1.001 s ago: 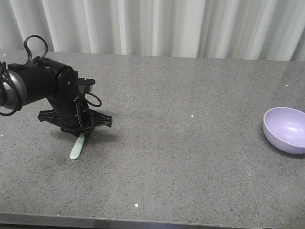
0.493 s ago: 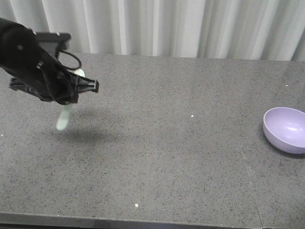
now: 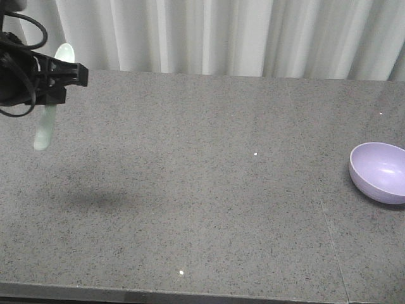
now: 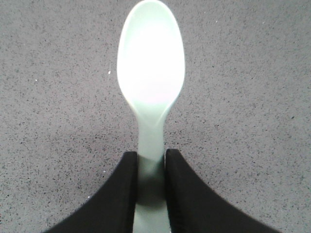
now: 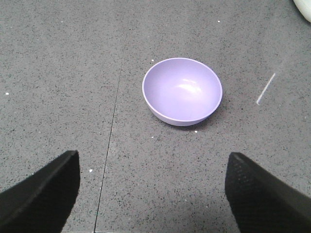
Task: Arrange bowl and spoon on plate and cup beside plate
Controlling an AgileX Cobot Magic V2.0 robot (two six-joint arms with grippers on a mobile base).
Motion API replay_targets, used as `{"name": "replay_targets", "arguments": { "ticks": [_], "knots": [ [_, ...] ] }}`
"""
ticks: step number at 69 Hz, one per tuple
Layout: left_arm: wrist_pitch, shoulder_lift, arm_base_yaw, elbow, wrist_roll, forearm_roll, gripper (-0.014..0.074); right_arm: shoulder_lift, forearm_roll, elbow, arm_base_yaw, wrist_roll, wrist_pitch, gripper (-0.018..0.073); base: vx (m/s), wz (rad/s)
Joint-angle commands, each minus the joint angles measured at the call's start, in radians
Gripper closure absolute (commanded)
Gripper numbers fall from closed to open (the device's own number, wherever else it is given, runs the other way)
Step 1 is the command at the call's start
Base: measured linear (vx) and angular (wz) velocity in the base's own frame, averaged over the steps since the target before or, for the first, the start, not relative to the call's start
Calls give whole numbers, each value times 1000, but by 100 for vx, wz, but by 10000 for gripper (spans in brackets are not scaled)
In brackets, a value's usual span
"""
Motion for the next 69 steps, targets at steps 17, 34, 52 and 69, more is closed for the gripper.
{"name": "replay_targets", "arguments": {
  "ticks": [17, 34, 52, 69],
  "knots": [
    [-44, -47, -4, -25, -2, 6, 603, 122, -169, -31, 0, 134, -83, -23, 0, 0],
    [-42, -47, -4, -25, -2, 6, 603, 327, -231, -31, -4, 187, -167, -23, 0, 0],
    [-36, -47, -4, -25, -2, 6, 603, 533, -161, -31, -185, 109, -292, -23, 0, 0],
    [-36, -47, -4, -25, -2, 6, 603, 692, 91, -31, -327, -96, -463, -23, 0, 0]
  ]
}}
